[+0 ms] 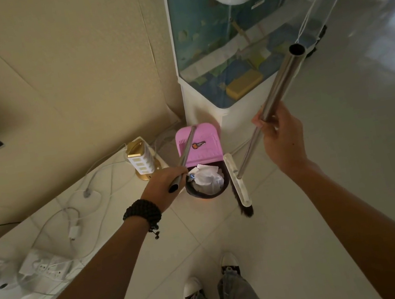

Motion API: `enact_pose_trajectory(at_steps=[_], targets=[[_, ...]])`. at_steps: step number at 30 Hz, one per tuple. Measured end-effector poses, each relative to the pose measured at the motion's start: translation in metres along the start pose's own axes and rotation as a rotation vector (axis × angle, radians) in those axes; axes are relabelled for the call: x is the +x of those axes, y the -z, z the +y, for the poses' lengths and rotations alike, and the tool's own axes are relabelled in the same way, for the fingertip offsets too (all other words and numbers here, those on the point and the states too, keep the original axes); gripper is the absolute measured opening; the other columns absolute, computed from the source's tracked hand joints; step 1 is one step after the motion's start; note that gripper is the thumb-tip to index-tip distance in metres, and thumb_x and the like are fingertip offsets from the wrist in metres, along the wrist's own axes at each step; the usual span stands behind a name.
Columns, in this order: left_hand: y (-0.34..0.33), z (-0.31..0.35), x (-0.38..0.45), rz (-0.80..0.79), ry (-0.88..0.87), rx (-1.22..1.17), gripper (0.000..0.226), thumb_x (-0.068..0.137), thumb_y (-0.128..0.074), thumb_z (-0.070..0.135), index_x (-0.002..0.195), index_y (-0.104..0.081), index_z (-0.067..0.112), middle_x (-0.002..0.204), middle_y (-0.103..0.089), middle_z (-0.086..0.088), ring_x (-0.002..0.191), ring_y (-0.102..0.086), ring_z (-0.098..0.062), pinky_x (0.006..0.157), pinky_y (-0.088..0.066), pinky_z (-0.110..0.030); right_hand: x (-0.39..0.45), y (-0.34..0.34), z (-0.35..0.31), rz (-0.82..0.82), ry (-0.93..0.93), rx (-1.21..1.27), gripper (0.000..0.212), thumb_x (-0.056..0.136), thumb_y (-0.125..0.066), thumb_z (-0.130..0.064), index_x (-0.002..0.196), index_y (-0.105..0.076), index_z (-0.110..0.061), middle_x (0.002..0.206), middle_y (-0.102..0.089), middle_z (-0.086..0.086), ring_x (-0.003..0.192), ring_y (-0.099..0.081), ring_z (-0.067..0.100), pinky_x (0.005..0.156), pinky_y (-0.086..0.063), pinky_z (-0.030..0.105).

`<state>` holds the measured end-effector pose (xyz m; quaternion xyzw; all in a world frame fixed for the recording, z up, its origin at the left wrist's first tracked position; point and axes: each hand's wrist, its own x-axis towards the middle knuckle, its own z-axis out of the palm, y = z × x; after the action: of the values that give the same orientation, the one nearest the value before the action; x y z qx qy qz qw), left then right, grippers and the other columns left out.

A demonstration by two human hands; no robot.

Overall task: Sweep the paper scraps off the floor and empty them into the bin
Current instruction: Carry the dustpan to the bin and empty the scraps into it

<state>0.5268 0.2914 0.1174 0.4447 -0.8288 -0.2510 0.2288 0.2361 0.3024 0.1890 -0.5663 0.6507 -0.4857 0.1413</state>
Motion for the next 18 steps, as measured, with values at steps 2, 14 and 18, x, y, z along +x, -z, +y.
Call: enact_pose_trajectory(at_steps=[2, 14, 18], targets=[[0.004, 0.002, 0.0, 0.022, -0.024, 0.02, 0.011, 0.095, -0.064, 0.001, 0.095, -0.074, -0.002, 0.081, -0.077, -0.018, 0.07, -0.073, -0.034, 0.07, -0.053, -0.032, -0.001, 0.0, -0.002, -0.002, 0.007, 0.001, 0.007, 0.091, -0.065, -0.007, 0.095, -0.061, -0.002, 0.085, -0.069, 0.006, 0.077, -0.066, 0.016, 0.069, -0.045, 0.005], [0.063, 0.032, 0.037, 0.209, 0.196, -0.062, 0.013, 0.101, -0.061, 0.015, 0.101, -0.074, 0.013, 0.07, -0.066, 0.003, 0.057, -0.062, -0.005, 0.055, -0.053, -0.019, -0.004, 0.01, -0.031, -0.011, 0.014, 0.017, 0.008, 0.091, -0.066, -0.009, 0.097, -0.06, -0.007, 0.082, -0.065, -0.008, 0.08, -0.066, 0.011, 0.071, -0.047, 0.007], [0.077, 0.041, 0.056, 0.252, 0.262, -0.105, 0.013, 0.1, -0.062, 0.017, 0.1, -0.072, 0.009, 0.071, -0.066, 0.012, 0.061, -0.064, -0.013, 0.057, -0.052, -0.009, -0.008, 0.018, -0.042, -0.013, 0.011, 0.014, 0.013, 0.089, -0.069, -0.009, 0.101, -0.062, -0.007, 0.087, -0.069, -0.003, 0.082, -0.067, 0.011, 0.071, -0.046, 0.001]])
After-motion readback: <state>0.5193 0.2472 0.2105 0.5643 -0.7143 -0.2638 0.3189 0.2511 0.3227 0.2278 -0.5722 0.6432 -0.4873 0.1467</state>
